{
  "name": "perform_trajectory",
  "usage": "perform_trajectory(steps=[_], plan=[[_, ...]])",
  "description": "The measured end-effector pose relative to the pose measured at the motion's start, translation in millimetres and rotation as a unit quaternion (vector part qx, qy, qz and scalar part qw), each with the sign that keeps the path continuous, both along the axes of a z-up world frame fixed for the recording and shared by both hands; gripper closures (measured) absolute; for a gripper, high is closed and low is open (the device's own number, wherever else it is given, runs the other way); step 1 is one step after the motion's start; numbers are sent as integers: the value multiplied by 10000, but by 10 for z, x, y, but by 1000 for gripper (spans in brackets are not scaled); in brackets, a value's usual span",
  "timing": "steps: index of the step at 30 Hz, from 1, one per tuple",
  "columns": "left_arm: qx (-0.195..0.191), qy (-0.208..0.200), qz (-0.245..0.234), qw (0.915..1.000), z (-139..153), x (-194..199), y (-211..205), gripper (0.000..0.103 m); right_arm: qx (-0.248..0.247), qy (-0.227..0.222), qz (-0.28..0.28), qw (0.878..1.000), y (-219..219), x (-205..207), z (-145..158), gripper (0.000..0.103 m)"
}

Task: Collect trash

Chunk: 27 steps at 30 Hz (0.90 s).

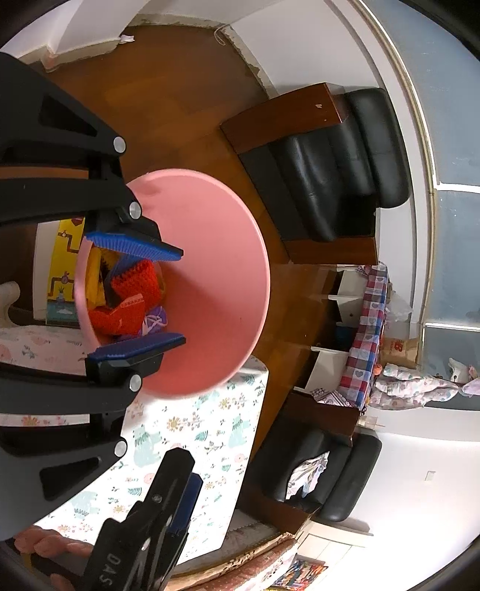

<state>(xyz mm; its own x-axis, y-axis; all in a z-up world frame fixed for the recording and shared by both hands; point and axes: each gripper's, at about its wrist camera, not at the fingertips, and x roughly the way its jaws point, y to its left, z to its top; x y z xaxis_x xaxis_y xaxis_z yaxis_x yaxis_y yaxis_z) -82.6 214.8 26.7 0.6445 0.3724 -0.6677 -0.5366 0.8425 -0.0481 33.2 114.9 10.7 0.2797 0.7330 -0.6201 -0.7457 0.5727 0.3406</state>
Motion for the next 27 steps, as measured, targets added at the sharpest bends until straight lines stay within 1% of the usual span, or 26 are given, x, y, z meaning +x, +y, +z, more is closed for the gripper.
perform_trajectory(steps=[5,8,13,22,27], plan=[[55,19,-173,9998,36,70,-207,62,73,-169,-170,9997,-284,-71,71,37],[43,-7,-321,9995,51,132,-361,62,55,-243,-369,9990,-498,-96,61,36],[149,12,-681,9976,41,293,-717,62,-12,-306,-802,9963,-919,-51,4,35],[142,137,-1309,9912,-73,623,-1320,62,-190,-398,-1586,9864,-1662,106,-83,35],[134,224,-1610,9866,-150,796,-1586,63,-229,-295,-1931,9805,-1966,211,-155,35]])
